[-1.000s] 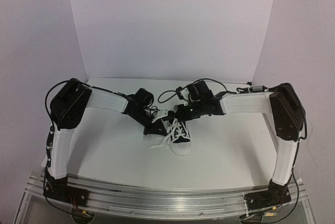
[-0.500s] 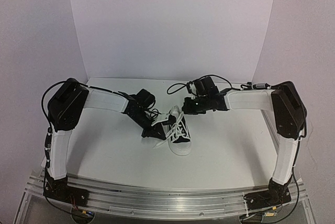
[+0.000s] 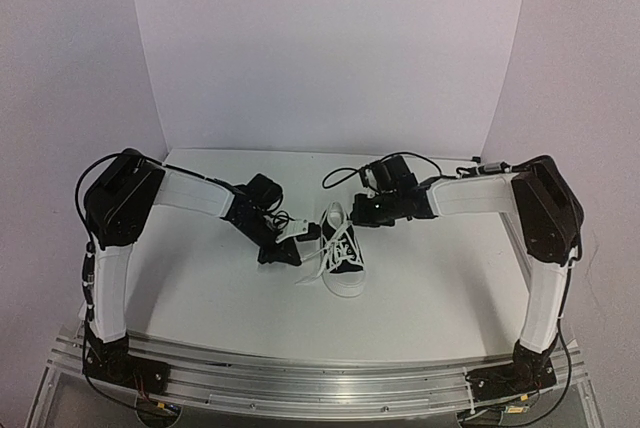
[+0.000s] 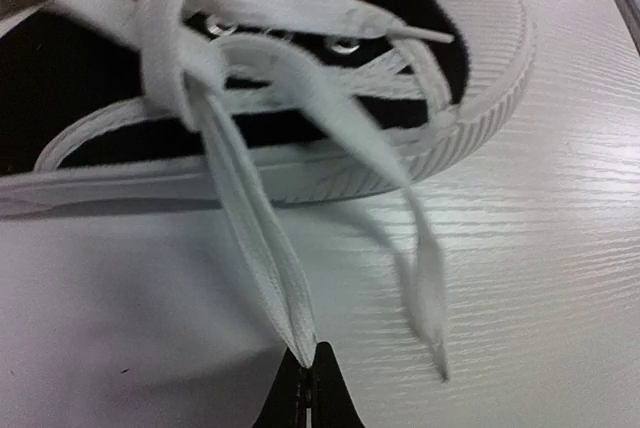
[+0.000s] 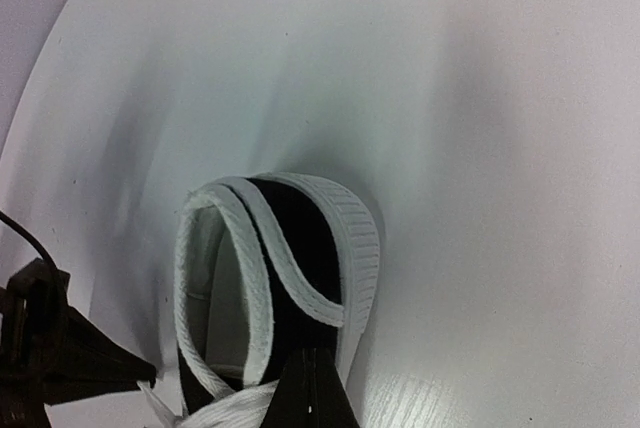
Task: Tie the shoes
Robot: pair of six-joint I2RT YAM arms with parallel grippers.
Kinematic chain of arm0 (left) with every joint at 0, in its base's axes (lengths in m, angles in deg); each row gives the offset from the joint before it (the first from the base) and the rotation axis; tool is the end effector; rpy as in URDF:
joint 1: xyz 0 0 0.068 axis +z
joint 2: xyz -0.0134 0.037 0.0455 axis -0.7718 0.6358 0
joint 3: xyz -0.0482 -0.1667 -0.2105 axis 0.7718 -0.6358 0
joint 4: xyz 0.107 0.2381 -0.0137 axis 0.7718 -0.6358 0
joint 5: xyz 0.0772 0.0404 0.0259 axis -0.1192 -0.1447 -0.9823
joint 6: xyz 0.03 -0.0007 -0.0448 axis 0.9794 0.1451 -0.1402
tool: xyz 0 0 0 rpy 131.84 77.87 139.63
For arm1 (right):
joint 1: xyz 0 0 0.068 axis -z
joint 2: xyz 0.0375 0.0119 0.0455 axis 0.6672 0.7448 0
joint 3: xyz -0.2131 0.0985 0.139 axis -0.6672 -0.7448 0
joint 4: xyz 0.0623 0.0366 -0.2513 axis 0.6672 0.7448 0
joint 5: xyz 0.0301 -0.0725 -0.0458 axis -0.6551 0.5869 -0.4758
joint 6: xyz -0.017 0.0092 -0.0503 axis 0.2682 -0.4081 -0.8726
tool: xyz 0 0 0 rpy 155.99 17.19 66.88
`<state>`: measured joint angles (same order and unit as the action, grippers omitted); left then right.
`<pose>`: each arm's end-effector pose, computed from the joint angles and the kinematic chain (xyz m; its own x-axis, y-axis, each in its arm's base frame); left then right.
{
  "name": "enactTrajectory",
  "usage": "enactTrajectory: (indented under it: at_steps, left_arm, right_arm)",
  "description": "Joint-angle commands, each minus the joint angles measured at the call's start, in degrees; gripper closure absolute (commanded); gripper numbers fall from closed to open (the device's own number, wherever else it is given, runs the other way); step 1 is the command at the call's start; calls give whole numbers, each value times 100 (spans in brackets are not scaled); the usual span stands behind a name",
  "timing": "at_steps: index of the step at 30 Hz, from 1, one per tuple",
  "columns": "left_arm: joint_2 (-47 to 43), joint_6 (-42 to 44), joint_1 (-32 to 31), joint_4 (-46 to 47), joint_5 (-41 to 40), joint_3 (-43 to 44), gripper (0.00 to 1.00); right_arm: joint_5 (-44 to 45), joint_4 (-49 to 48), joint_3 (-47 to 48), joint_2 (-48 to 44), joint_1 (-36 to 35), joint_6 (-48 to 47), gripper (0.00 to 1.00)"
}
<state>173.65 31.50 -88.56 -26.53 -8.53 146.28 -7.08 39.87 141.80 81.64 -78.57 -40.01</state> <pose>0.3162 -0.2721 0.1185 0.0406 0.7568 -0.6523 0.9977 -0.0659 -0.0144 0.3497 0.2606 0.1775 -0.7358 -0.0067 -0.6771 -0.3076 0.8942 0.3254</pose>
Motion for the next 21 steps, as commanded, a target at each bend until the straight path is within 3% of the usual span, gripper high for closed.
enactTrajectory:
  at_steps: [1, 11, 21]
  left_arm:
    - [387, -273, 325, -13, -411, 377, 100]
    - [728, -358, 383, 253, -408, 1121, 100]
    - [1461, -368, 365, 669, -425, 2941, 100]
  right_arm:
    - [199, -112, -306, -161, 83, 172, 100]
    - [-175, -196, -956, -849, -46, 527, 100]
    - [-86, -185, -1460, -1351, -672, 1124, 100]
